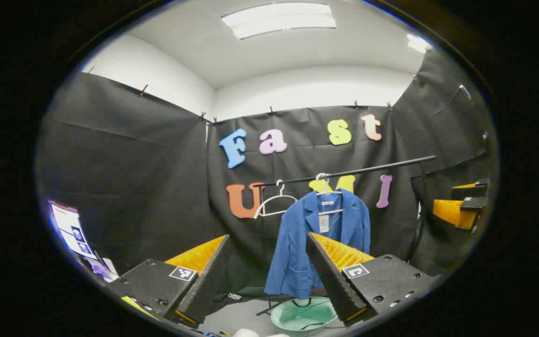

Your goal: Grasp the clothes on the hanger with both hands and then place them into the laundry hamper below.

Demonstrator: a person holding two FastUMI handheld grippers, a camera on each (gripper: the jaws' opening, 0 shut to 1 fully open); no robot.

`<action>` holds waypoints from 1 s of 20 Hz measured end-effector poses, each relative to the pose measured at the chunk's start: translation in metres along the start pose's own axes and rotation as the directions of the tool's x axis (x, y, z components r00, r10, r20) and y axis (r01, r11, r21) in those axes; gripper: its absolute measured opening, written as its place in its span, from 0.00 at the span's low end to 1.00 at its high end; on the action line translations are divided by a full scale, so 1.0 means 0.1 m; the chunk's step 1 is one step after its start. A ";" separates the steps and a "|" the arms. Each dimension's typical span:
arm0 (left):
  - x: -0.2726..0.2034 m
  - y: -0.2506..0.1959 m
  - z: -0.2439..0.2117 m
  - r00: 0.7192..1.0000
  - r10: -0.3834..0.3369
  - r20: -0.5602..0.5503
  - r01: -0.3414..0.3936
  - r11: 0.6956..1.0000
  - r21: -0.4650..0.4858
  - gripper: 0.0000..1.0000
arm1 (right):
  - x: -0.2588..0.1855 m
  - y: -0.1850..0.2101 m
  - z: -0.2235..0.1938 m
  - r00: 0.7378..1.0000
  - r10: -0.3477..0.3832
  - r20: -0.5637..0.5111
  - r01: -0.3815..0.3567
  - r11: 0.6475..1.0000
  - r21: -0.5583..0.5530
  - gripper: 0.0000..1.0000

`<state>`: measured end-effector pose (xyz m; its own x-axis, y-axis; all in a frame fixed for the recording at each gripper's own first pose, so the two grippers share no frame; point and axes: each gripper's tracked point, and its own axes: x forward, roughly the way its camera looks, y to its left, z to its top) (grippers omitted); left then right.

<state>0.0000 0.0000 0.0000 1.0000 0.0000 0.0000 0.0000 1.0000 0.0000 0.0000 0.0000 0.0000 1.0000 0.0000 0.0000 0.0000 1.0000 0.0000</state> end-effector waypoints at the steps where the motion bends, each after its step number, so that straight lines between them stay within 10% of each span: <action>1: -0.01 0.04 0.01 1.000 0.003 0.004 -0.003 1.000 0.006 0.98 | 0.01 0.04 0.00 1.000 0.003 0.004 -0.003 1.000 -0.003 1.00; 20: 0.15 0.16 0.09 1.000 -0.016 0.014 0.017 1.000 -0.027 0.98 | 0.28 0.23 -0.04 0.999 -0.014 -0.031 0.014 1.000 -0.001 1.00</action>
<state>0.0151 0.0160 0.0091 0.9998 -0.0165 0.0142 0.0169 0.9995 -0.0265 0.0284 0.0232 -0.0044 0.9994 -0.0139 -0.0313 0.0138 0.9999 -0.0009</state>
